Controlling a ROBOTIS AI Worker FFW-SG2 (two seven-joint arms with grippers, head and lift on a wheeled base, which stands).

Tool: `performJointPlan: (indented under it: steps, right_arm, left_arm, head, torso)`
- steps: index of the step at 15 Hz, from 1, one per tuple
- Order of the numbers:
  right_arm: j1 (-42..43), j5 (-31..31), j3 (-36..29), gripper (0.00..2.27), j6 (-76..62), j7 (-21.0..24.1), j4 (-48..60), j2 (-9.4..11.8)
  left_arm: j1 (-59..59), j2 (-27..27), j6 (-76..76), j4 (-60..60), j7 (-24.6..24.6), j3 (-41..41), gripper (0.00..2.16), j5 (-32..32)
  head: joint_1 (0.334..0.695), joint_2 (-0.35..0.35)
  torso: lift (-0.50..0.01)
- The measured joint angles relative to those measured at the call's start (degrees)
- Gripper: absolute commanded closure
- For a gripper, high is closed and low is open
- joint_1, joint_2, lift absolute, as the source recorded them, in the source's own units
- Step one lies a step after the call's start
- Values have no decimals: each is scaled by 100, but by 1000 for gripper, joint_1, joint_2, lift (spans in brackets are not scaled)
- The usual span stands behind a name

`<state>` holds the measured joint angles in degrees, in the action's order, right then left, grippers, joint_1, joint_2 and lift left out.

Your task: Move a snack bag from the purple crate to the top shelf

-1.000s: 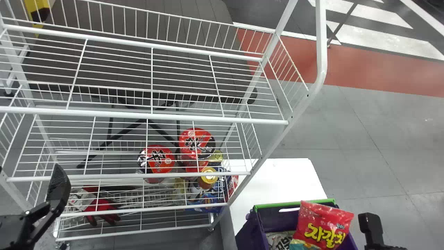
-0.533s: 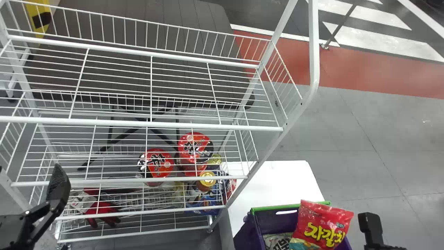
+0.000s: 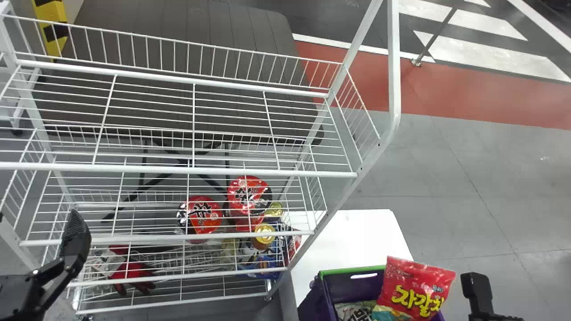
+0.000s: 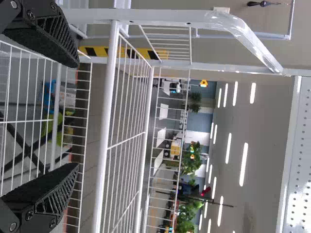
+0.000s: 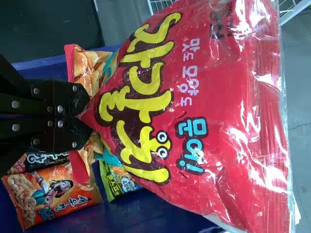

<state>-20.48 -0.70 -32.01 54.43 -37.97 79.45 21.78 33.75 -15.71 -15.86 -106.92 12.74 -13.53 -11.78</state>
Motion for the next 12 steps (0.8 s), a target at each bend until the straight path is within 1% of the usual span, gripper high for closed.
performJointPlan:
  steps: [12]
  right_arm:
    - [42,0,-33,1949,3,0,-57,37]
  left_arm:
    - [9,-2,19,-13,-9,-10,87,0]
  head:
    - [695,-350]
  torso:
    - [-16]
